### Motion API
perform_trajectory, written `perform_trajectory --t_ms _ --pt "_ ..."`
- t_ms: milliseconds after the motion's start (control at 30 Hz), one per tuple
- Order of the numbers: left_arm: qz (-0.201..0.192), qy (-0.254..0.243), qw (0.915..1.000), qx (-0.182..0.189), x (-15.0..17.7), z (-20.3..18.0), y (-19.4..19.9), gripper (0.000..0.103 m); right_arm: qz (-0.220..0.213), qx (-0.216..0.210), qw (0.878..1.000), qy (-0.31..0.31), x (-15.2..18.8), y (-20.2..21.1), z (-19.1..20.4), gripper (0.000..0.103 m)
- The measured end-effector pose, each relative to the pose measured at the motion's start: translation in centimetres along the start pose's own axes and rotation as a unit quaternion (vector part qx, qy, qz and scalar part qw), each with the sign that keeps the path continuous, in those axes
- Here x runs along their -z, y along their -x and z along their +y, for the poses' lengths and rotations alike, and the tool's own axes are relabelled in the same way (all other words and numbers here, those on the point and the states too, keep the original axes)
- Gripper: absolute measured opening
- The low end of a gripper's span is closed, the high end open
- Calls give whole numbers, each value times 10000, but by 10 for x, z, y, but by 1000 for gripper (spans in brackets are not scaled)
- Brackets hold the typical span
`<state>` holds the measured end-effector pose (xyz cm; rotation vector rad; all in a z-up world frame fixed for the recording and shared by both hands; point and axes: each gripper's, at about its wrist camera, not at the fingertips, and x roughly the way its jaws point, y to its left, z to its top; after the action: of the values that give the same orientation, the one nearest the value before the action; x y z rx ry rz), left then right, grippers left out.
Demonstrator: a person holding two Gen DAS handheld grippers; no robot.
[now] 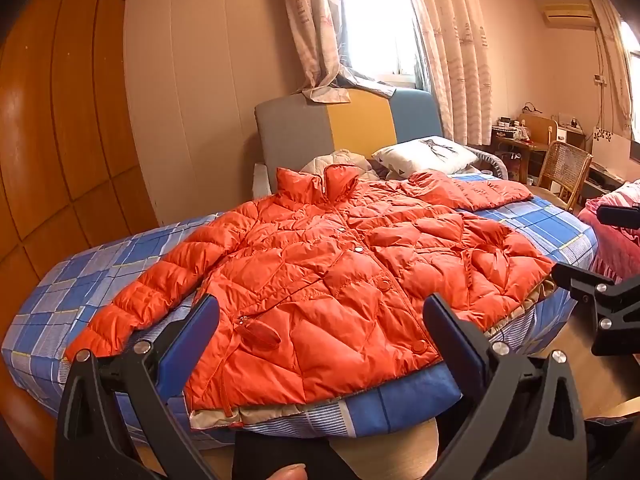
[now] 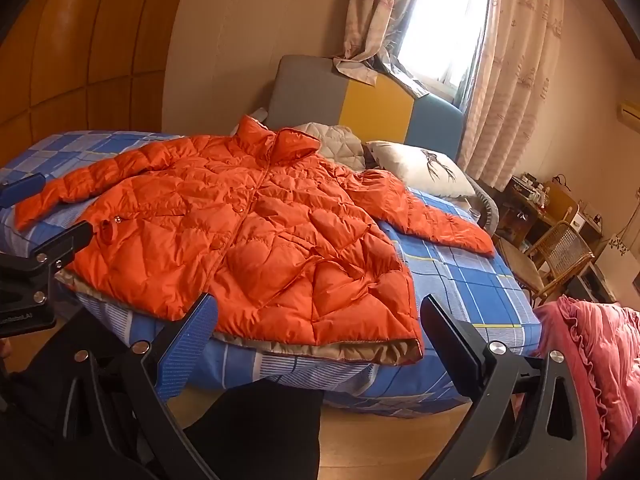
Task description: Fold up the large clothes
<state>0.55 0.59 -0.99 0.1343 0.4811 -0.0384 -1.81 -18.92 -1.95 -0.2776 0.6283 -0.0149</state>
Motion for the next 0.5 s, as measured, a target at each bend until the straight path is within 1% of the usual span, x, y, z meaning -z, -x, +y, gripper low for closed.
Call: perform_trajectory --t_ms 233,300,500 --pt "48 106 9999 3 4 4 -4 101 68 48 9999 -70 3 -6 -5 100" --pt "40 95 9999 -31 0 2 -1 101 91 55 9999 -86 4 -8 -5 100" --pt "63 83 9999 -16 2 1 -2 101 100 63 9999 -119 5 -9 -7 100"
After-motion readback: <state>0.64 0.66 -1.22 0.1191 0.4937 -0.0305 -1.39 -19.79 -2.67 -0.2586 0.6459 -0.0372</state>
